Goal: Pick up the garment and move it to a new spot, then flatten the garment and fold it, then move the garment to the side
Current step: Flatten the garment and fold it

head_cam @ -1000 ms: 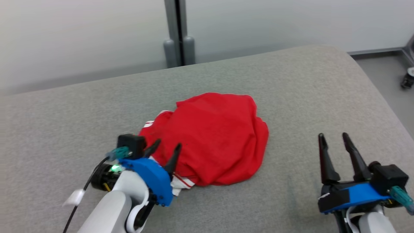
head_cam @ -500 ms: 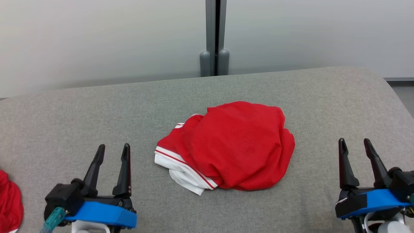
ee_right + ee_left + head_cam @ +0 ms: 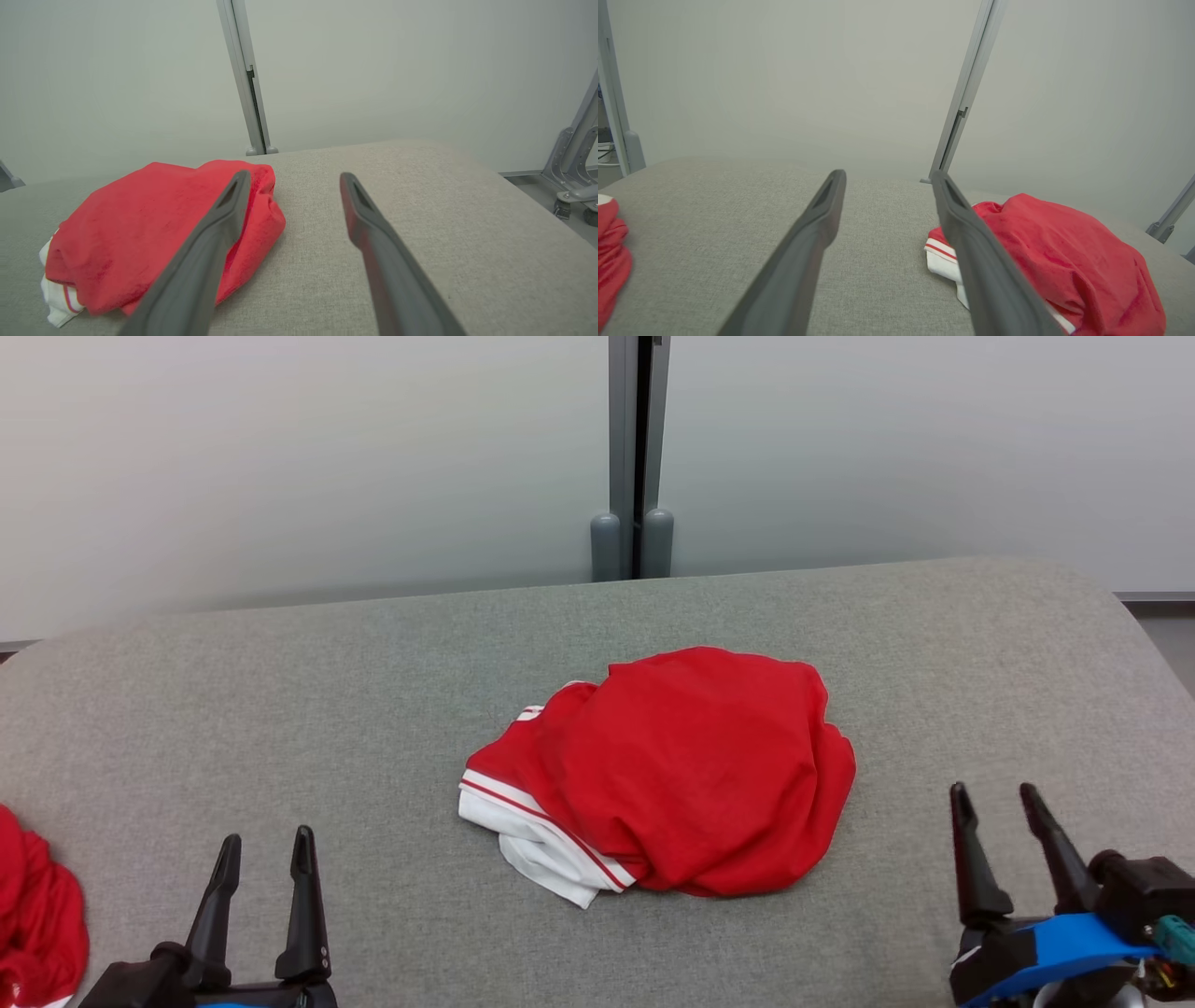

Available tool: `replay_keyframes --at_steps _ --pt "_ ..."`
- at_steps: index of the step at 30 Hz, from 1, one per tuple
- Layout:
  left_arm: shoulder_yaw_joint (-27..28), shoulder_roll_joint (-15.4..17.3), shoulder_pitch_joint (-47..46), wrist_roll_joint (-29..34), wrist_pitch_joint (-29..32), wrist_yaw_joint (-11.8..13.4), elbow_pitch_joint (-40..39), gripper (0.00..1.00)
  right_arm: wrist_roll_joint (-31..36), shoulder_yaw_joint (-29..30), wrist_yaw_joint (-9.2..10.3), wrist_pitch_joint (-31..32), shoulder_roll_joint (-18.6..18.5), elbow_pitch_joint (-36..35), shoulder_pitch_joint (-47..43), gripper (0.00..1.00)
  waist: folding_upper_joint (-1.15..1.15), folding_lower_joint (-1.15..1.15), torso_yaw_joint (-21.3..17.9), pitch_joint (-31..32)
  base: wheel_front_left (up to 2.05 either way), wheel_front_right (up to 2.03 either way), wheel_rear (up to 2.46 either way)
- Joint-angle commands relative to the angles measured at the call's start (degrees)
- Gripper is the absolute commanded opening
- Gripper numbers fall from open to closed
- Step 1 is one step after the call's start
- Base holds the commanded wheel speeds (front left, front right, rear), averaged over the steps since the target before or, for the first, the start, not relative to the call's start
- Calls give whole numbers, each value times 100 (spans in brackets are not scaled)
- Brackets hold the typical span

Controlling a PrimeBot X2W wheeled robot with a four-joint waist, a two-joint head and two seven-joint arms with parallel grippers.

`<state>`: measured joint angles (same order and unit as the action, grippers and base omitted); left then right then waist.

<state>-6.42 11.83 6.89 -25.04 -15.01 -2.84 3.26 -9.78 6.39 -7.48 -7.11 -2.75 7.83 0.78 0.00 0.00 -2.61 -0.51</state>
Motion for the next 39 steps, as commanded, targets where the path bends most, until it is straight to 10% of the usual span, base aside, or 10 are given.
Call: replay_keyframes --at_steps 1,18,39 --pt "31 -25 21 53 -23 -22 10 100 -38 -45 -3 33 -25 1 -63 100 0 0 -3 6 0 0 0" --pt "116 -224 -88 323 -24 -263 114 100 -209 -292 -3 238 -27 224 109 100 0 0 68 -40 0 0 0" --pt "-73 -425 -596 558 -20 -389 30 100 460 263 -3 2675 -27 2744 2404 100 0 0 640 -800 0 0 0"
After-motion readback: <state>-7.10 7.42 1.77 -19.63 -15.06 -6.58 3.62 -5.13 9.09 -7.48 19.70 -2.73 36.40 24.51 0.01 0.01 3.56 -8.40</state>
